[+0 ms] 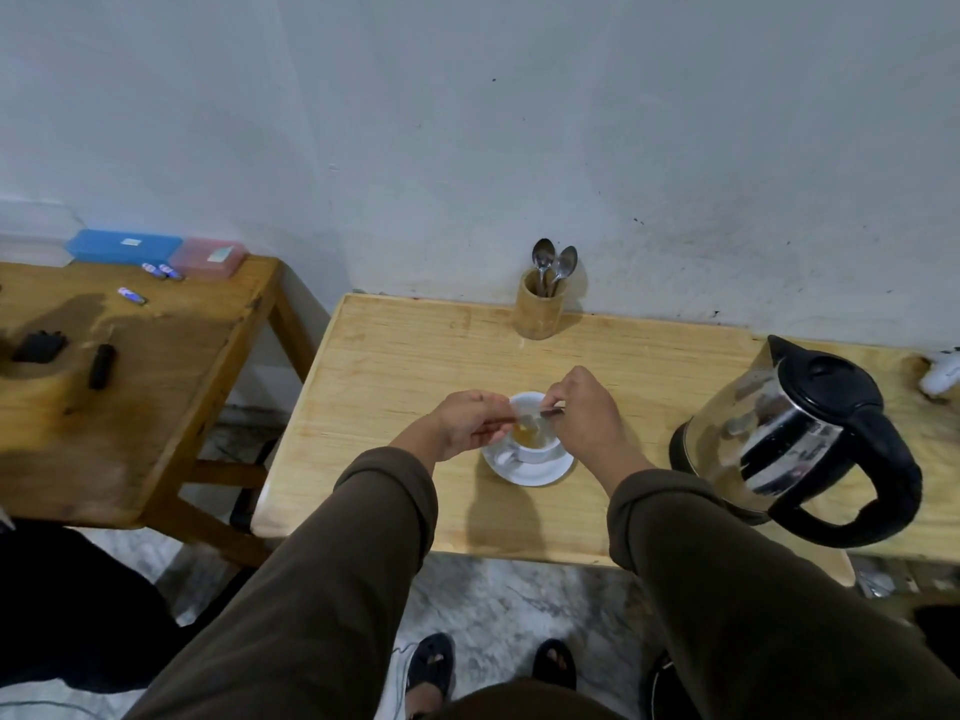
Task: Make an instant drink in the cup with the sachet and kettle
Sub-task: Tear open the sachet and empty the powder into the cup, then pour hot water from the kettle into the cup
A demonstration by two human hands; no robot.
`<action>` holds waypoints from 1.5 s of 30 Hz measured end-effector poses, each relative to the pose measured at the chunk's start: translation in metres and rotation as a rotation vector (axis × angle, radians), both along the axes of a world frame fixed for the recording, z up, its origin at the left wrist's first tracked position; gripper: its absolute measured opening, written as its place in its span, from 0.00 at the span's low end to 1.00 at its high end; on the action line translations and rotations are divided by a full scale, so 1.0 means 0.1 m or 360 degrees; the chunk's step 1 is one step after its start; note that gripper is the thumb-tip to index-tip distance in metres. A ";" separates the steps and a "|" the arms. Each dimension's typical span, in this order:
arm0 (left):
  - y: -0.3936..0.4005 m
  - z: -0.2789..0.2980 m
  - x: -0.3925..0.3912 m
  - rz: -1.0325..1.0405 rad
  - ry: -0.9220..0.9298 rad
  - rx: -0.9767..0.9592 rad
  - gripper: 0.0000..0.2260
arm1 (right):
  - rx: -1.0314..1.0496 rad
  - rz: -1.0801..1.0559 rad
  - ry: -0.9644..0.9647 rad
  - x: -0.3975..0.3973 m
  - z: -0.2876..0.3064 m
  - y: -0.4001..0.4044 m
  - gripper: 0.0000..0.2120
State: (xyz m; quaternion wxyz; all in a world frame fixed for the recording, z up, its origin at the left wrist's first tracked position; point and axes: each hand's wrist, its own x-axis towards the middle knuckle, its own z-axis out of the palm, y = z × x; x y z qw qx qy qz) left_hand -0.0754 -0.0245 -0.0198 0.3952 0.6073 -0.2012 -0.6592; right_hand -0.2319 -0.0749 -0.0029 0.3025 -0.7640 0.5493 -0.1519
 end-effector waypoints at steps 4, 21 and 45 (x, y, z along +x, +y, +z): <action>0.01 -0.06 0.03 -0.0034 -0.0106 -0.0080 0.09 | -0.0051 -0.0084 0.0127 -0.01 -0.01 0.09 0.33; 0.31 -0.34 0.43 0.0127 -0.0919 -0.0303 0.08 | 0.0403 -0.0480 -0.0195 0.68 -0.16 0.48 0.06; 0.62 -0.93 0.46 -0.0156 -0.1695 0.0015 0.19 | 0.0509 -0.0029 0.0132 1.02 -0.40 0.66 0.14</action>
